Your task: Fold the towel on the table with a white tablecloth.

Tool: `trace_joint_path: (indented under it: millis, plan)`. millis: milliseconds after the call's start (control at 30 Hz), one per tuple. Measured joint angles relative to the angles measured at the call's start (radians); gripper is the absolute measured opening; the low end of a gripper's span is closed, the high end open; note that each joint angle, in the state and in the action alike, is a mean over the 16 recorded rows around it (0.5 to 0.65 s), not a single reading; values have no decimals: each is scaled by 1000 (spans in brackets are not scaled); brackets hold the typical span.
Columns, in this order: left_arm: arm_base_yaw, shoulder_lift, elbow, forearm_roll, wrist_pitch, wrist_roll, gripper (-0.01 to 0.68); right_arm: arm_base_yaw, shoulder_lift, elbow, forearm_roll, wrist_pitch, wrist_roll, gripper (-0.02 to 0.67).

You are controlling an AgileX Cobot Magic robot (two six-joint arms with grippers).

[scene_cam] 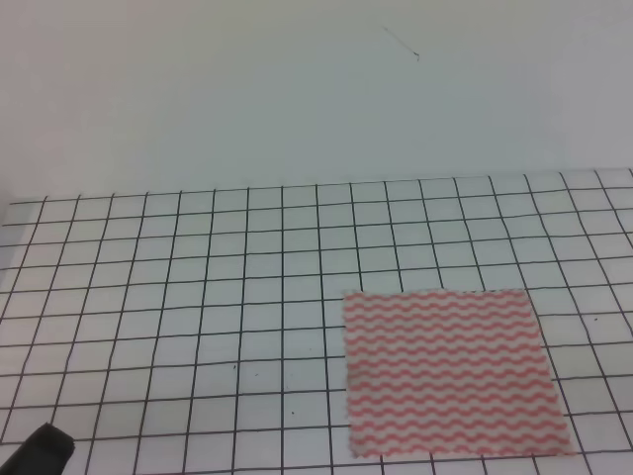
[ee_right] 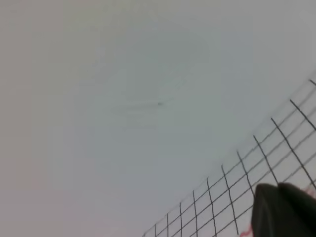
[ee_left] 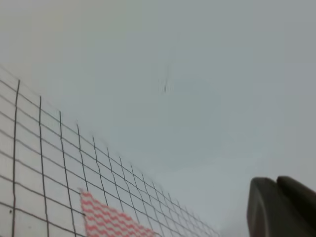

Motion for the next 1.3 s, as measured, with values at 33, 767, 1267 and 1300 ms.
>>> trace_joint_path:
  millis: [33,767,1267,1300]
  plan:
    - [0,0,0,-7,3,17,0,0,0,-11,2,13,-35,-2]
    - [0,0,-2,159,27,150,0,0,2,-99,14,99,-534,-2]
    - [-2,0,-4,190,25,206,0,0,13,-136,11,177,-597,-1]
    - [-2,0,-5,186,26,209,0,0,17,-146,10,181,-596,-1]
